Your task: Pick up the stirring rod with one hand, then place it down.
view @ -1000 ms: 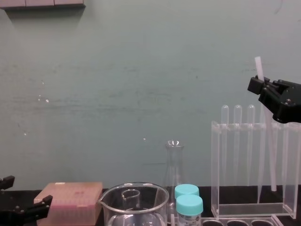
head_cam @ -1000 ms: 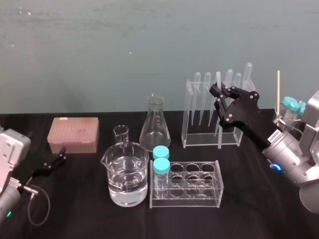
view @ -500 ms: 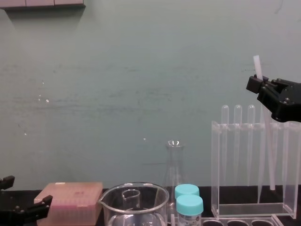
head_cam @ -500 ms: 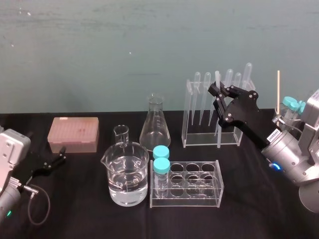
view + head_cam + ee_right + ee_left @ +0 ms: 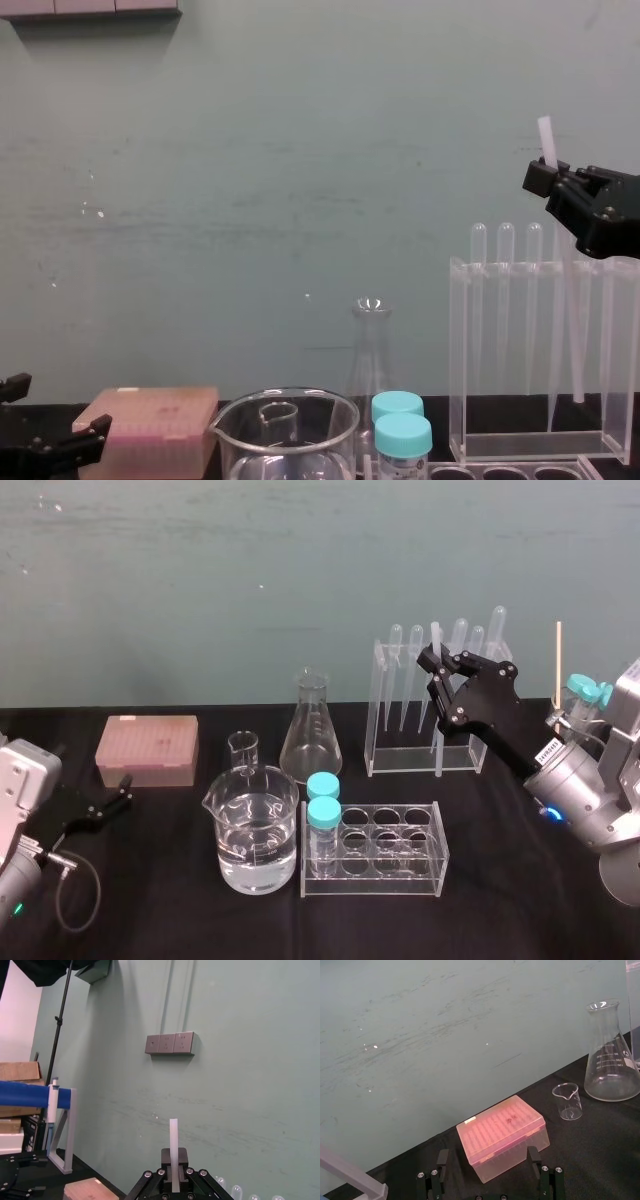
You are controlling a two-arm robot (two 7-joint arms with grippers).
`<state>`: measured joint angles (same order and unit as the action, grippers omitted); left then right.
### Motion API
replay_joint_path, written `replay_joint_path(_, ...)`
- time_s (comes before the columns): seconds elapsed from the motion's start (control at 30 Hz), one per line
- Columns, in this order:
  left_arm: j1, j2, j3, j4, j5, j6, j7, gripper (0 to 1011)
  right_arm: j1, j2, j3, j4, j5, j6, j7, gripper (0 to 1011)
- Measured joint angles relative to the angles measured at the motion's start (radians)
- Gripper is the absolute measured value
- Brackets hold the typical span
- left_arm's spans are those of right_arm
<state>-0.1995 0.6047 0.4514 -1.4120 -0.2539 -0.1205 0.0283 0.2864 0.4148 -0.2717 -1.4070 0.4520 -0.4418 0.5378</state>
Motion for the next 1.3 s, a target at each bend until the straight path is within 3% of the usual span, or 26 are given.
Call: replay_joint_path(1.3, 0.0, 0.0, 0.0, 0.0, 0.0, 0.0, 0.0, 1000, 0.0, 0.0, 0.0, 0.0, 0.0, 0.0, 0.0, 69)
